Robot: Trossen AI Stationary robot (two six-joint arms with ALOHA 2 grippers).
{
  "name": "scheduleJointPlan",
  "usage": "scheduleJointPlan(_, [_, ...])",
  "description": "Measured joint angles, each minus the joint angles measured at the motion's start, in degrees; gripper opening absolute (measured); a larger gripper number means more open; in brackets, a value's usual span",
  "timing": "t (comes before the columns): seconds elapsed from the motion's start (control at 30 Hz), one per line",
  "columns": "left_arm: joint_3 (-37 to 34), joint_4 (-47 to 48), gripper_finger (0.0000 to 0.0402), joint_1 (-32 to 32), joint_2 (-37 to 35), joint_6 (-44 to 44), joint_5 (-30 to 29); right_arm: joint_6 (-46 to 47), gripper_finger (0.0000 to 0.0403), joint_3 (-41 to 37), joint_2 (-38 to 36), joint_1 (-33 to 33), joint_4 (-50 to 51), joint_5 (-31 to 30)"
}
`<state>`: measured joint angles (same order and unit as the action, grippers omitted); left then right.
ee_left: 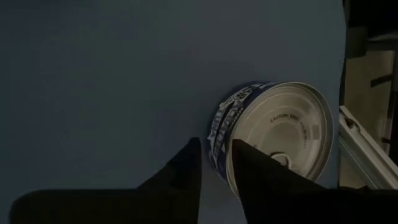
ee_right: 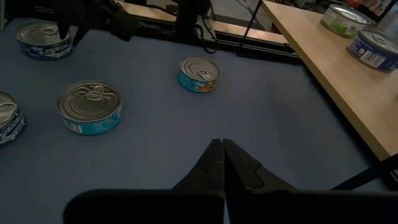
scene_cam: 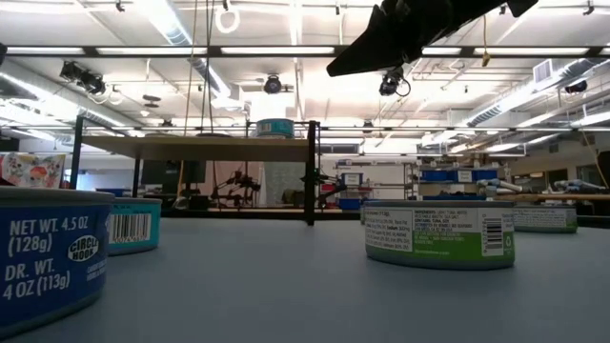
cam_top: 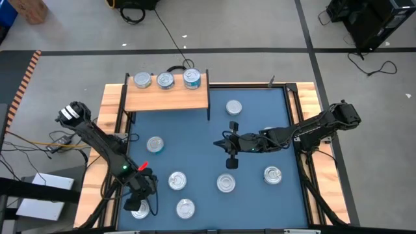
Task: Stack canned seafood by type on shelf
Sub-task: Stack the blue tuna can on top of blue tuna can on the shelf
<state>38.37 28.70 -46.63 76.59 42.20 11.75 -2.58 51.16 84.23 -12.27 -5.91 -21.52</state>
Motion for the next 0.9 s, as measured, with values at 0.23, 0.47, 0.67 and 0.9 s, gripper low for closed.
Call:
scheduleJointPlan(0.23, [0.02,-1.97,0.0085,0.00,1.86,1.54,0.57,-0.05,0.0002,0.00,0.00,0.00,0.02,0.00])
scheduleJointPlan(0.47, [0.24,-3.20,0.0062,0.02,3.51,1.48,2.88,-0.07,0.0002,0.00,0.00,0.00,0.02,-0.01])
scheduleJointPlan(0.67, [0.15,-4.08,0.0006,0.55,3.57,1.55,5.98,-0.07,0.0002,0.00,0.00,0.00,0.02,0.00])
scheduleJointPlan(0.9, [0.14,-3.79,0.0002,3.40,3.57,1.35,5.98,-0.07,0.0002,0.00,0.00,0.00,0.02,-0.02])
